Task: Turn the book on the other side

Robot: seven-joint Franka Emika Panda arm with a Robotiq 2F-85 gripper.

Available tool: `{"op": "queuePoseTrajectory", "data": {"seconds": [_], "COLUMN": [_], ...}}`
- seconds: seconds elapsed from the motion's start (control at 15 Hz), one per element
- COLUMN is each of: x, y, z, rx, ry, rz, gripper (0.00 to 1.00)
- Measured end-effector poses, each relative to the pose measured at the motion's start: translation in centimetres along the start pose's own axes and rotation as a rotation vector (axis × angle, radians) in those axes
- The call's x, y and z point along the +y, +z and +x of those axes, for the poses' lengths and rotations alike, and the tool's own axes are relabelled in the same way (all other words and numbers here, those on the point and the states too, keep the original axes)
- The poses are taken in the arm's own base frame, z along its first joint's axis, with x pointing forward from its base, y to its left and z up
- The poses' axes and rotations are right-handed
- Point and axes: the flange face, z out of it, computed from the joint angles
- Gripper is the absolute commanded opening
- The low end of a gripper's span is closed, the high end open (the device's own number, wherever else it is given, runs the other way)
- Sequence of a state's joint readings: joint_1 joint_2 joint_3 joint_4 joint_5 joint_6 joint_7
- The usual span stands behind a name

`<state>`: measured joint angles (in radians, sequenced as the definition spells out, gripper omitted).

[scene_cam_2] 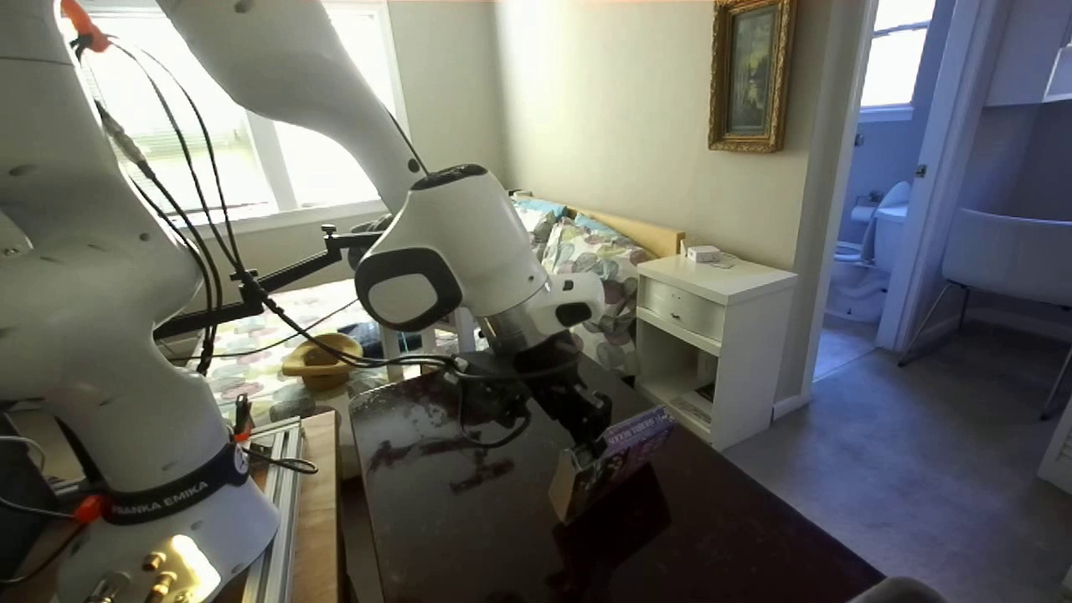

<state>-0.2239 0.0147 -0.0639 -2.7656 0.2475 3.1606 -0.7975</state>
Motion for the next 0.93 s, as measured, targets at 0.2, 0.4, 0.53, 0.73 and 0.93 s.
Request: {"op": "queuePoseTrajectory", "data": {"seconds": [0.2, 0.4, 0.53, 0.73, 0.93], "x": [1.1, 0.8, -0.3, -2.1, -2.7], "y": [0.1, -0.7, -1.6, -1.9, -2.0], "z": [-0.6, 0.4, 1.8, 3.0, 3.6], "rx": [-0.013, -0.008, 0.0, 0.001, 0.0], "ry": [0.0, -0.007, -0.028, -0.042, -0.047], "rz": [-0.009, 0.009, 0.032, 0.054, 0.037], "gripper": [0.06, 0.06, 0.06, 0.06, 0.06]}}
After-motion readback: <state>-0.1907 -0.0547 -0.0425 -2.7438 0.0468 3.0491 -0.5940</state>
